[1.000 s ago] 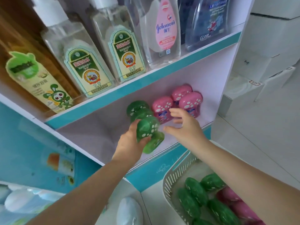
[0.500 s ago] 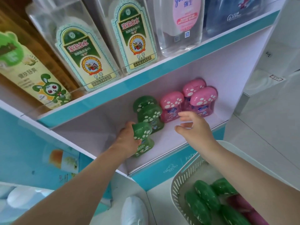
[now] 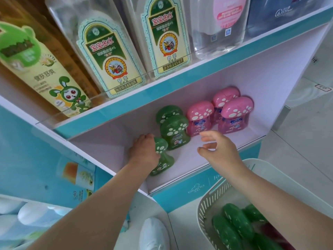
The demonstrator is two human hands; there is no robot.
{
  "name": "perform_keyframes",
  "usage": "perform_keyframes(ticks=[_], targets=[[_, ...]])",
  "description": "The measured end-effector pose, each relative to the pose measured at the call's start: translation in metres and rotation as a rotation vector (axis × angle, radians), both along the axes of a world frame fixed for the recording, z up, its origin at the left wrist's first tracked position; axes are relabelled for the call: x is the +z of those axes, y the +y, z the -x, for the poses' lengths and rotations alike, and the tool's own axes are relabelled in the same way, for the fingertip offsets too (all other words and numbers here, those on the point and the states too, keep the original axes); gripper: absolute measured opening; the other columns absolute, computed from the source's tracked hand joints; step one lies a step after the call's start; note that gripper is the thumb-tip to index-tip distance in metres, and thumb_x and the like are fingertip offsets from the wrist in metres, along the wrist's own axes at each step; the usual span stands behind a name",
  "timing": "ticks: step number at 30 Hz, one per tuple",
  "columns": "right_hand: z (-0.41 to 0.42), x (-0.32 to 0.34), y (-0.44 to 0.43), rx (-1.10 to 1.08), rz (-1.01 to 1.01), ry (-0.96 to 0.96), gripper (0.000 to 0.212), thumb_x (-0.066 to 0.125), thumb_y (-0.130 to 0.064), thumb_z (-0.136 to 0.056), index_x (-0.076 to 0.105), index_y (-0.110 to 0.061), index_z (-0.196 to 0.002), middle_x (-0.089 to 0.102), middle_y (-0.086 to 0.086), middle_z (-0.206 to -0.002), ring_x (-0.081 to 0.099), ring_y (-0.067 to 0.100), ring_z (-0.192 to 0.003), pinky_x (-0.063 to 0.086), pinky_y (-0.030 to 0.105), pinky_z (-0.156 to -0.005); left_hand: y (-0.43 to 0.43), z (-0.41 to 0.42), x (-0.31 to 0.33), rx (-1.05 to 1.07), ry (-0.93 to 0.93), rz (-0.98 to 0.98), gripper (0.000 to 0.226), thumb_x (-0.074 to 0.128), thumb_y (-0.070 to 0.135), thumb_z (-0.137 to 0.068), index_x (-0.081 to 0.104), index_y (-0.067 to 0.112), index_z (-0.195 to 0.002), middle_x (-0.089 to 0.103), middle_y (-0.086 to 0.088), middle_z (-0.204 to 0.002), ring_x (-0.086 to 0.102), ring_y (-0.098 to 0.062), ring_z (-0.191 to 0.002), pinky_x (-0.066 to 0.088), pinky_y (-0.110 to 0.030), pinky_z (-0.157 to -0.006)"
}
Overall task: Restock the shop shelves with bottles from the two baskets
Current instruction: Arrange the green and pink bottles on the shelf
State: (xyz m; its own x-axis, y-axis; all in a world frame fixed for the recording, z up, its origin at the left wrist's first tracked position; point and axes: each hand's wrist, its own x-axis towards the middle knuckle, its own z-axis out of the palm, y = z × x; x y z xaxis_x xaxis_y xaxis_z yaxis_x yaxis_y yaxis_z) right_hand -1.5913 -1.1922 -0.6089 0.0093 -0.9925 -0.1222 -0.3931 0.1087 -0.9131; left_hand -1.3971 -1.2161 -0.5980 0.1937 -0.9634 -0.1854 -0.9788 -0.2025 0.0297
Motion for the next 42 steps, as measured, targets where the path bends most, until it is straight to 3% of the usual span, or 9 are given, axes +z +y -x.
perform_keyframes(ticks=[8,15,29,36,38,42], targets=[[-0.003,-0.007,0.001,0.019,-0.008,0.006,0.035,0.065,-0.015,-0.085,0.055,-0.024,-0.117,0.056,-0.008,-0.111,0.056,0.007,-0.093,0.036,0.006,-0.065,-0.011,-0.011,-0.003,0.037,-0.157,0.209,0.039,0.064,0.011,-0.084,0.046,0.004,-0.119,0.053,-0.016,-0.121,0.051,-0.031,-0.112,0.039,-0.034,-0.094],[0.003,-0.011,0.001,0.006,-0.015,0.021,0.035,0.064,-0.016,-0.087,0.054,-0.024,-0.119,0.054,-0.011,-0.107,0.053,0.005,-0.091,0.035,0.005,-0.062,-0.020,-0.015,-0.021,0.078,-0.050,0.255,0.038,0.059,-0.001,-0.083,0.048,0.003,-0.120,0.036,-0.019,-0.126,0.050,-0.035,-0.107,0.039,-0.035,-0.097],[0.002,-0.016,0.004,0.012,-0.025,0.030,0.035,0.062,-0.017,-0.088,0.053,-0.025,-0.121,0.052,-0.013,-0.107,0.051,0.002,-0.089,0.034,0.005,-0.061,-0.023,-0.017,-0.027,0.047,-0.054,0.345,0.046,0.059,-0.002,-0.081,0.047,0.005,-0.125,0.044,-0.019,-0.126,0.042,-0.036,-0.112,0.038,-0.039,-0.093],[0.013,-0.016,0.006,0.011,-0.005,0.037,0.034,0.063,-0.013,-0.087,0.055,-0.023,-0.118,0.055,-0.009,-0.108,0.055,0.006,-0.090,0.040,0.010,-0.066,-0.024,-0.019,-0.032,0.003,-0.082,0.335,0.062,0.064,0.005,-0.081,0.037,0.002,-0.136,0.041,-0.021,-0.133,0.038,-0.038,-0.123,0.032,-0.041,-0.103],[0.022,-0.019,0.010,0.015,-0.016,0.069,0.034,0.064,-0.013,-0.086,0.056,-0.023,-0.118,0.057,-0.008,-0.109,0.056,0.008,-0.092,0.042,0.015,-0.069,-0.021,-0.016,-0.031,-0.041,-0.113,0.405,0.057,0.066,0.006,-0.078,0.043,0.000,-0.130,0.046,-0.023,-0.129,0.041,-0.040,-0.120,0.036,-0.045,-0.101],[0.049,-0.035,0.026,0.066,-0.046,0.200,0.031,0.066,-0.010,-0.084,0.060,-0.020,-0.113,0.058,-0.006,-0.104,0.056,0.007,-0.090,0.038,0.006,-0.068,-0.005,0.011,-0.020,-0.055,-0.022,0.557,0.033,0.064,0.018,-0.083,0.054,0.006,-0.112,0.049,-0.023,-0.116,0.046,-0.040,-0.108,0.038,-0.044,-0.088]])
